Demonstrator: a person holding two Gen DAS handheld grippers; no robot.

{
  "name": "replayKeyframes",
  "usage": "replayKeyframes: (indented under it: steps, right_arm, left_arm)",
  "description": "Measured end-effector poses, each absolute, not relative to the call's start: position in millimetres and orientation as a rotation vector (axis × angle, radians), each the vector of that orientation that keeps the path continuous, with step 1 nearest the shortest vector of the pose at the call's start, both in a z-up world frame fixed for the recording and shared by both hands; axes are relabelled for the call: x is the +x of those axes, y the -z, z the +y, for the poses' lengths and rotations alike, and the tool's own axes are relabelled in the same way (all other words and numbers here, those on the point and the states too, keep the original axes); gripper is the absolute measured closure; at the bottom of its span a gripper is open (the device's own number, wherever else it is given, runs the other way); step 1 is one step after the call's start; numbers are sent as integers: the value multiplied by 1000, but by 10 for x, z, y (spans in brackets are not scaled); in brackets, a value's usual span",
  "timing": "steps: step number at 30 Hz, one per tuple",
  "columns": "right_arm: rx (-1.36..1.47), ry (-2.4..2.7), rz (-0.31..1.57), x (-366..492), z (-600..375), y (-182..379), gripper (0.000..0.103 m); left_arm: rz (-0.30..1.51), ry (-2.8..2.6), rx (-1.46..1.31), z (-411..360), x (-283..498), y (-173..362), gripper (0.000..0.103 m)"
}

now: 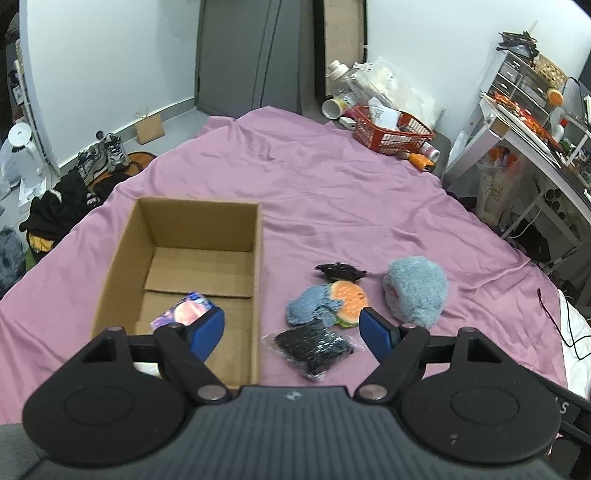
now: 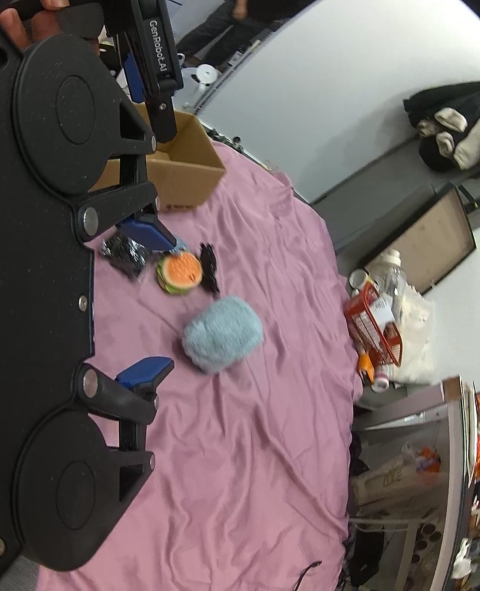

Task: Organize soft objects
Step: 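Move the right gripper toward the grey fluffy plush, then grasp the grey fluffy plush with the right gripper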

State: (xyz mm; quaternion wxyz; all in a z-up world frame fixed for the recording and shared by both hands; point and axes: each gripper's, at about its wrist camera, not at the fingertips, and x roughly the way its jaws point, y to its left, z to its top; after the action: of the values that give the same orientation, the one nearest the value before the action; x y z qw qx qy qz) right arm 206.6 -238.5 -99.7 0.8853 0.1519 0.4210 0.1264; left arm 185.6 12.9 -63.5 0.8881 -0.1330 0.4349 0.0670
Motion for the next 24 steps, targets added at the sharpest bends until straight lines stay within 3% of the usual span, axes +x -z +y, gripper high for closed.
replayKeyframes:
  steps: [10, 15, 24]
  right_arm:
    - [363, -204, 874, 2374, -2714, 1244, 47]
    - [403, -183, 883, 2598, -2815, 1435, 56]
    - [455, -168, 899, 2923, -2929, 1788, 59]
  left_arm:
    - [918, -103, -247, -324, 2207, 760, 24]
    - [921, -72, -226, -527, 2403, 853, 25]
    - [948, -21, -215, -764, 2829, 1108, 38]
